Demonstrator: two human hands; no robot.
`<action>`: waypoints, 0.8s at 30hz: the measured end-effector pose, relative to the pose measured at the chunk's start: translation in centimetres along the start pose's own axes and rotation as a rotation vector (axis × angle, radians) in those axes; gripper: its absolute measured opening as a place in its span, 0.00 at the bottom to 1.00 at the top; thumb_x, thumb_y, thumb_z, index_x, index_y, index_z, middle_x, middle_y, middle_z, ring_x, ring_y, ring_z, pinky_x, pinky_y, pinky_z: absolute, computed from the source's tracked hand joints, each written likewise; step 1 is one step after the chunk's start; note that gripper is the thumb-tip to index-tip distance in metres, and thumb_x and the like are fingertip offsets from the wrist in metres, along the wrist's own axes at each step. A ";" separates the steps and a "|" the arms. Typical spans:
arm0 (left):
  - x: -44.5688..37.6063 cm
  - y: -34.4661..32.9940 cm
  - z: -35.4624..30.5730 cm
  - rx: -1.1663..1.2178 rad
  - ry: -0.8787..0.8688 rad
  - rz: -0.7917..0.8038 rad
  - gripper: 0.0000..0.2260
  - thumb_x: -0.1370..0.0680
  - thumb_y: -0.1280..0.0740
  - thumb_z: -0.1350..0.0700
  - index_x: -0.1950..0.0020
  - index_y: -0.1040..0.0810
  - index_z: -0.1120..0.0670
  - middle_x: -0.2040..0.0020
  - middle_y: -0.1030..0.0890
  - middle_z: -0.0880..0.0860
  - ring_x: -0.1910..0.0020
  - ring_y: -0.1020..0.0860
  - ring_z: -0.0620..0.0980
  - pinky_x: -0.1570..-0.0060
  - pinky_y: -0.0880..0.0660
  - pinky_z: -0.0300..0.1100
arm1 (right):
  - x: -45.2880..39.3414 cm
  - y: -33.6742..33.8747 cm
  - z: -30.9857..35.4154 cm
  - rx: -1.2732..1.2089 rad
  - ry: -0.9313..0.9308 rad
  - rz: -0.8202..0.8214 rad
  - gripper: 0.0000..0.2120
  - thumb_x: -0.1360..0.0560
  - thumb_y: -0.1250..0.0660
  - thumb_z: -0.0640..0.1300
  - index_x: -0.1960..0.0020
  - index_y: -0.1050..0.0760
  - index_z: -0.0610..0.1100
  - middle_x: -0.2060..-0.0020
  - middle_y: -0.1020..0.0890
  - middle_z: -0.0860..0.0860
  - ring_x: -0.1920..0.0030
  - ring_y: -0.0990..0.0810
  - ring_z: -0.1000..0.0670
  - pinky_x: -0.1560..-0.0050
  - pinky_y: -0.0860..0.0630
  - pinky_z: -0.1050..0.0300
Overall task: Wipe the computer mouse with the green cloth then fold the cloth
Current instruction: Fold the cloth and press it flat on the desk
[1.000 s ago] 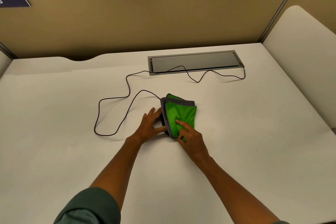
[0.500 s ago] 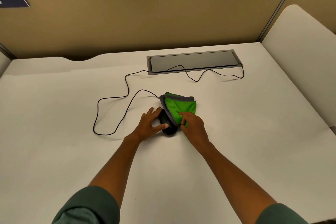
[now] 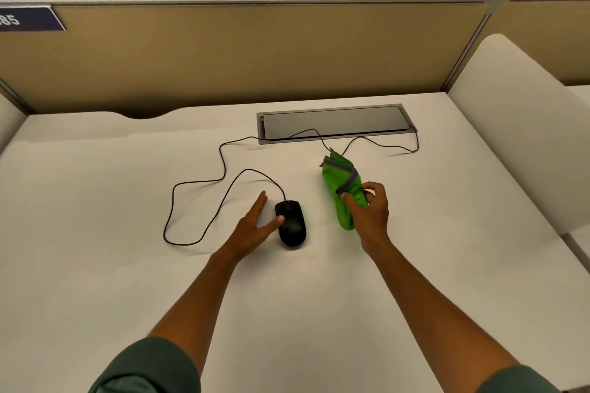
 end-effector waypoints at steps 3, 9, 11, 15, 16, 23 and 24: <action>0.4 0.3 -0.8 0.008 -0.012 -0.080 0.35 0.26 0.32 0.41 0.23 0.44 0.46 0.23 0.39 0.46 0.24 0.41 0.45 0.27 0.43 0.43 | -0.6 1.0 1.4 -0.237 -0.146 0.103 0.17 0.30 0.24 0.38 0.46 0.28 0.46 0.55 0.16 0.46 0.57 0.17 0.47 0.59 0.19 0.55; -0.3 0.8 -5.2 0.021 -0.076 -0.112 0.30 0.26 0.34 0.37 0.27 0.34 0.47 0.26 0.32 0.47 0.27 0.36 0.46 0.28 0.39 0.44 | -1.5 2.8 4.7 -0.269 -0.393 0.439 0.18 0.30 0.25 0.42 0.42 0.24 0.43 0.52 0.15 0.43 0.56 0.15 0.47 0.61 0.19 0.57; -0.8 0.9 -7.4 0.021 -0.116 -0.089 0.30 0.28 0.33 0.36 0.28 0.31 0.47 0.27 0.30 0.47 0.28 0.34 0.45 0.27 0.38 0.47 | -1.7 3.5 5.6 -0.229 -0.432 0.559 0.19 0.29 0.26 0.43 0.40 0.23 0.41 0.47 0.16 0.42 0.52 0.17 0.46 0.56 0.20 0.55; -1.3 0.2 -11.6 0.026 -0.174 0.129 0.31 0.30 0.28 0.40 0.31 0.27 0.51 0.31 0.25 0.49 0.31 0.29 0.46 0.30 0.32 0.47 | -1.6 4.6 7.5 -0.134 -0.469 0.774 0.21 0.28 0.28 0.47 0.38 0.24 0.38 0.44 0.18 0.41 0.48 0.18 0.45 0.53 0.20 0.55; -1.2 -0.2 -12.4 0.029 -0.167 0.202 0.30 0.30 0.26 0.43 0.31 0.27 0.52 0.33 0.23 0.50 0.32 0.27 0.47 0.32 0.30 0.48 | -1.6 4.9 7.9 -0.117 -0.478 0.809 0.21 0.28 0.28 0.47 0.39 0.23 0.38 0.44 0.18 0.41 0.49 0.18 0.45 0.53 0.19 0.54; -1.3 -3.9 -13.7 0.079 -0.141 0.446 0.09 0.28 0.26 0.59 0.50 0.18 0.61 0.56 0.16 0.56 0.55 0.17 0.51 0.55 0.22 0.39 | -2.2 7.4 7.5 -0.286 -0.632 0.821 0.29 0.28 0.32 0.63 0.38 0.21 0.42 0.40 0.19 0.41 0.42 0.19 0.43 0.45 0.20 0.49; -1.4 -4.5 -13.2 0.119 -0.115 0.411 0.09 0.28 0.26 0.60 0.50 0.19 0.63 0.56 0.16 0.57 0.55 0.18 0.52 0.55 0.22 0.40 | -2.4 8.0 6.9 -0.399 -0.668 0.791 0.34 0.29 0.34 0.66 0.37 0.23 0.40 0.38 0.21 0.40 0.39 0.21 0.41 0.41 0.23 0.46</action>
Point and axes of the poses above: each hand's wrist, its own x-axis away from the middle knuckle, its own y-axis out of the back of the hand, z = x × y, the point moved 1 cm from there along -x, towards the middle knuckle
